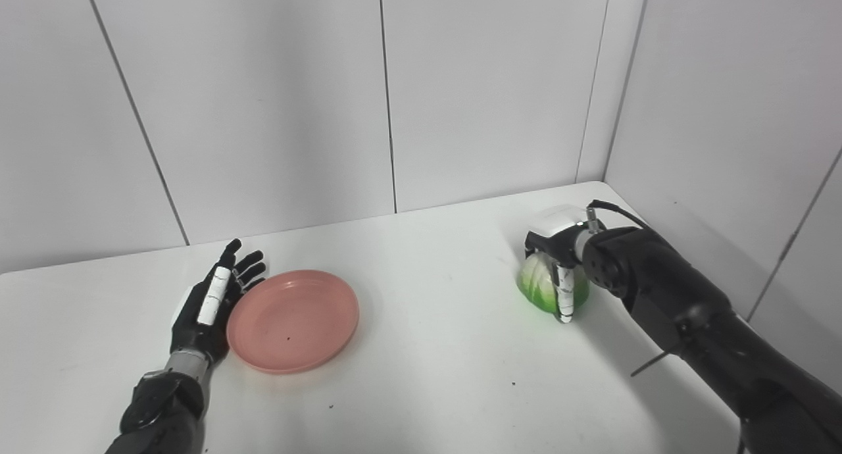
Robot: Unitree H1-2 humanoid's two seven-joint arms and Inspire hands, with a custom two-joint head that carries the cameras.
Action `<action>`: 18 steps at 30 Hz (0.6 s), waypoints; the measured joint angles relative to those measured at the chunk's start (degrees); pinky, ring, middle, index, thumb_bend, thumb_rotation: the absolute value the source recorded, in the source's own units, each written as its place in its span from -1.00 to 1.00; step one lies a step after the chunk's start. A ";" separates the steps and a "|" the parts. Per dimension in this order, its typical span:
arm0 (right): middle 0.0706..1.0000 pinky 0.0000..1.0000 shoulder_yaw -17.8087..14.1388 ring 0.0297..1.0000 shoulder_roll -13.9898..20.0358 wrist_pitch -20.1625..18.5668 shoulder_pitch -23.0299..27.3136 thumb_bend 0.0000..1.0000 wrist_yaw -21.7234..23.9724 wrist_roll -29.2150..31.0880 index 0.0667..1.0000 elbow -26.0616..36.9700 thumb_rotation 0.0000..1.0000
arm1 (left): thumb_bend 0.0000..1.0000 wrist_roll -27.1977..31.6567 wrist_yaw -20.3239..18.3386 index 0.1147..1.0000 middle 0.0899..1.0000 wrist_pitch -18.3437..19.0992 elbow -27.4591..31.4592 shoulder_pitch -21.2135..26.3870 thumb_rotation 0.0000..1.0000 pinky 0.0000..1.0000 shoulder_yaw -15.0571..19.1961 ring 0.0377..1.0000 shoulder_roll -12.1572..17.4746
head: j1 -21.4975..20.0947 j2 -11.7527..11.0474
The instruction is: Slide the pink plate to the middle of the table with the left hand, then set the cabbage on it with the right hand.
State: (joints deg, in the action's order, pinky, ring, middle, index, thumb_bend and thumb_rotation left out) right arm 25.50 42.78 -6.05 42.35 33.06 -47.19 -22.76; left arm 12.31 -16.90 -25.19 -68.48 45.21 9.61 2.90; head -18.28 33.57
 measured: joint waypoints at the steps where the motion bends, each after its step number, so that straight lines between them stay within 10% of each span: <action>1: -0.01 -0.10 -0.28 0.01 0.01 0.00 -0.07 0.05 0.09 0.36 -0.15 0.01 -1.00 | 1.00 0.00 -0.01 0.86 0.65 0.00 0.00 0.00 0.46 0.70 0.01 0.72 0.00 | 0.00 0.00; 11: -0.14 -0.28 -1.59 -0.20 1.04 0.12 -0.28 0.06 4.11 5.51 -0.09 2.20 -1.00 | 1.00 -0.01 0.00 0.87 0.66 -0.02 -0.01 0.01 0.47 0.71 -0.03 0.72 0.01 | -0.09 0.09; 18: -0.03 -0.10 -1.56 0.03 1.03 0.23 -0.05 0.05 7.43 6.73 -0.15 5.57 -1.00 | 0.99 0.02 -0.03 0.86 0.66 -0.02 -0.02 0.06 0.44 0.73 0.19 0.72 -0.01 | 0.09 -0.09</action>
State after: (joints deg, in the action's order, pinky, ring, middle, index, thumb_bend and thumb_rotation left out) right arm 23.94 43.81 -5.82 42.31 40.49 -40.45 -17.19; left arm 12.34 -16.92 -25.20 -68.51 45.27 9.80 2.89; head -18.19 33.49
